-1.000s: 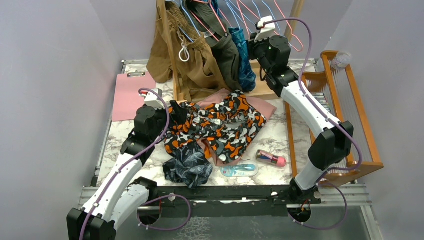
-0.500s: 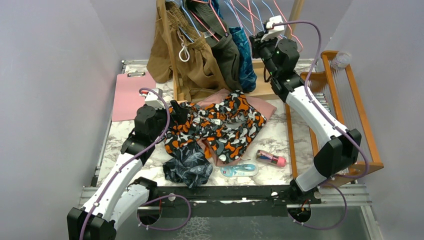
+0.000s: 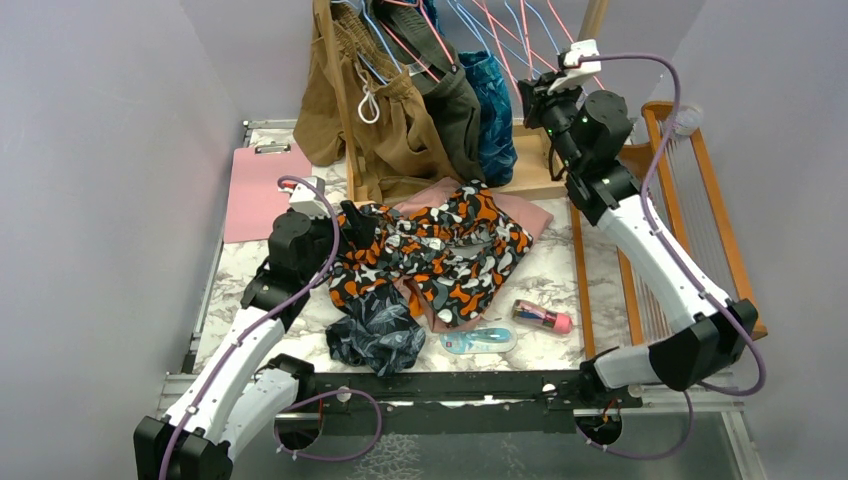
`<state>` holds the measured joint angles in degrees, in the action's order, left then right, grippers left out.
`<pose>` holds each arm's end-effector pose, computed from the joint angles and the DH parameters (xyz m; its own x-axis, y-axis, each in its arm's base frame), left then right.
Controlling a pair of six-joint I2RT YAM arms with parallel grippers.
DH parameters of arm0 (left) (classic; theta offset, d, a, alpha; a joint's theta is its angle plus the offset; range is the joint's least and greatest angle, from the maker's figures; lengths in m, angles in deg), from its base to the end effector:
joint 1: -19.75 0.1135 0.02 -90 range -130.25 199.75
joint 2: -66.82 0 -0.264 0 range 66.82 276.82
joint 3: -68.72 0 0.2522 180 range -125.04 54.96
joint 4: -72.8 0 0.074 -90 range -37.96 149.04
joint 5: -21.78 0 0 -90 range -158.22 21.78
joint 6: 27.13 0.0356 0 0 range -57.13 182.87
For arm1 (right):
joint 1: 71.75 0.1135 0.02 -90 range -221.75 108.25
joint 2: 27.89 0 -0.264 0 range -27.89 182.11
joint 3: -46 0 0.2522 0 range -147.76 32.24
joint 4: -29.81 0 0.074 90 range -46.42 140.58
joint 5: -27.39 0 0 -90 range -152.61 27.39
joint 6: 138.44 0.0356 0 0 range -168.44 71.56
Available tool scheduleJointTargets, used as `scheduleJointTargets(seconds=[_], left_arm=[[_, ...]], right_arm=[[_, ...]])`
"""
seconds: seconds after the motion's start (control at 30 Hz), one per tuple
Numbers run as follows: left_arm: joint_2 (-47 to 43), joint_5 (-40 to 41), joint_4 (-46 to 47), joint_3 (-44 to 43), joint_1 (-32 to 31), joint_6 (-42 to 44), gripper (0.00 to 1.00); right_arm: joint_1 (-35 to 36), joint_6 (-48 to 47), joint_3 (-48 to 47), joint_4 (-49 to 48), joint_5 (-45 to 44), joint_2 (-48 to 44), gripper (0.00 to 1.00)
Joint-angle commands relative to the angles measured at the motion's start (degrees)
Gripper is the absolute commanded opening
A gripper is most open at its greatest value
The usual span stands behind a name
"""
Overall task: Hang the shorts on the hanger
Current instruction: Pick up the hanger from the clothesline.
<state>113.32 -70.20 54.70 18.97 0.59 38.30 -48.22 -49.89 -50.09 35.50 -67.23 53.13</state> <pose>0.1847 -0.0655 0.2912 -0.3697 -0.3115 -0.8754 0.2263 0.8836 -0.4100 0.3040 0.1293 0.4577 0.1576 0.0411 -0.9866 -0.3212 0.9469 -0.0118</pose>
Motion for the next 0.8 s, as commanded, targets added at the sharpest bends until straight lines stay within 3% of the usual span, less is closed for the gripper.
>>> scheduleJointTargets(seconds=[0.0,0.4,0.77], left_arm=[[-1.6,-1.1,1.6,-0.4,-0.3,-0.4,0.99],[-3.3,-0.9,1.6,-0.3,-0.3,-0.5,0.99],[-4.2,1.3,1.0,-0.3,-0.3,0.0,0.99]], right_arm=[[-0.2,2.0,0.5,5.1,2.4,-4.5,0.01],[-0.3,6.6,-2.8,24.5,6.4,-13.0,0.01],[-0.3,7.8,-3.1,39.3,4.9,-23.0,0.01]])
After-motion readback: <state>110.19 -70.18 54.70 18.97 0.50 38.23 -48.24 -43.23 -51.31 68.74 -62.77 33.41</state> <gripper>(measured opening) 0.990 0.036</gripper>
